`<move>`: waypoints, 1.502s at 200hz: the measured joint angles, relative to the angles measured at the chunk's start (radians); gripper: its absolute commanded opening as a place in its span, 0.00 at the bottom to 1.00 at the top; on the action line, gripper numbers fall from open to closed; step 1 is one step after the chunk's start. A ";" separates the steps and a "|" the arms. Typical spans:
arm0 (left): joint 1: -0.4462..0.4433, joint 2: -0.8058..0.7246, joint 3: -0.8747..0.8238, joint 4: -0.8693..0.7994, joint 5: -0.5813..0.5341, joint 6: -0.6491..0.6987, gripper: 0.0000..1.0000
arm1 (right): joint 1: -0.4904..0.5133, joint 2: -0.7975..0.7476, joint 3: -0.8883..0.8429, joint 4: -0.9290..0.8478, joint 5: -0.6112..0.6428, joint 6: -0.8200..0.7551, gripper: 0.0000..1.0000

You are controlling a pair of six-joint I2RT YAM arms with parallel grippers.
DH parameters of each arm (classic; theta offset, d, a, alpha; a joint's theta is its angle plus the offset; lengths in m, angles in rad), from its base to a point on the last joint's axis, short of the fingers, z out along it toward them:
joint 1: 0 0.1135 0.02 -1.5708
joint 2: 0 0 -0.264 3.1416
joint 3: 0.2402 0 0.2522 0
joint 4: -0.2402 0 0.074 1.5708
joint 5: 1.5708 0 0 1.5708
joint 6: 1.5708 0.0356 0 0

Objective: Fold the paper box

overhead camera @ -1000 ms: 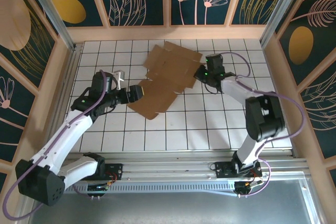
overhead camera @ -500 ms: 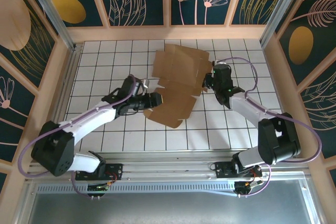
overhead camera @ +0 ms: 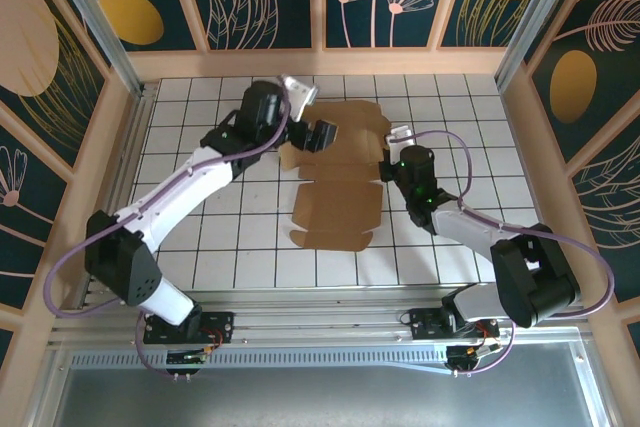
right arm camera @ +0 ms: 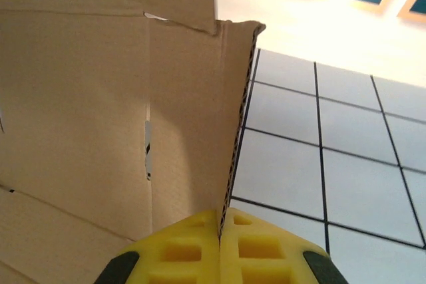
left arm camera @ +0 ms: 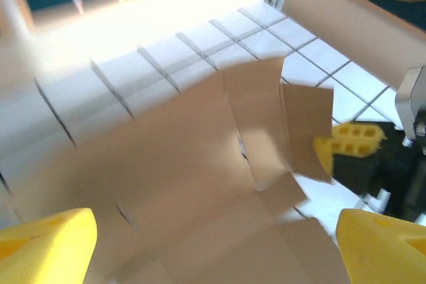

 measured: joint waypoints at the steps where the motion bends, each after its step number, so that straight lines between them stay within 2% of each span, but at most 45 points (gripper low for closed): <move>1: 0.001 0.006 0.012 -0.006 0.001 0.010 0.93 | 0.000 0.000 -0.001 0.001 0.000 -0.002 0.00; 21: 0.014 0.162 0.242 -0.084 0.031 0.226 0.94 | 0.000 -0.001 -0.021 0.036 -0.029 -0.066 0.00; 40: 0.043 0.281 0.378 -0.160 0.091 0.387 0.94 | -0.005 -0.003 -0.050 0.072 -0.077 -0.113 0.00; 81: 0.115 0.386 0.436 -0.237 0.201 0.648 0.96 | -0.066 0.002 -0.062 0.107 -0.184 -0.146 0.00; 122: 0.137 0.508 0.546 -0.251 0.273 0.765 0.97 | -0.093 0.067 -0.058 0.135 -0.257 -0.170 0.00; 157: 0.138 0.632 0.676 -0.327 0.315 0.799 0.94 | -0.094 0.118 -0.026 0.135 -0.283 -0.180 0.00; 173: 0.138 0.649 0.673 -0.365 0.318 0.801 0.90 | -0.097 0.136 -0.016 0.147 -0.284 -0.184 0.00; 205: 0.138 0.650 0.616 -0.392 0.325 0.795 0.77 | -0.099 0.159 -0.010 0.157 -0.282 -0.192 0.00; 247: 0.140 0.649 0.597 -0.448 0.325 0.688 0.72 | -0.099 0.163 -0.009 0.166 -0.268 -0.195 0.00; 259: 0.141 0.648 0.597 -0.458 0.325 0.641 0.64 | -0.099 0.163 -0.009 0.172 -0.262 -0.195 0.00; 285: 0.143 0.630 0.573 -0.466 0.325 0.551 0.35 | -0.099 0.163 -0.009 0.176 -0.251 -0.195 0.00; 300: 0.143 0.613 0.555 -0.471 0.326 0.519 0.28 | -0.099 0.163 -0.008 0.176 -0.246 -0.195 0.00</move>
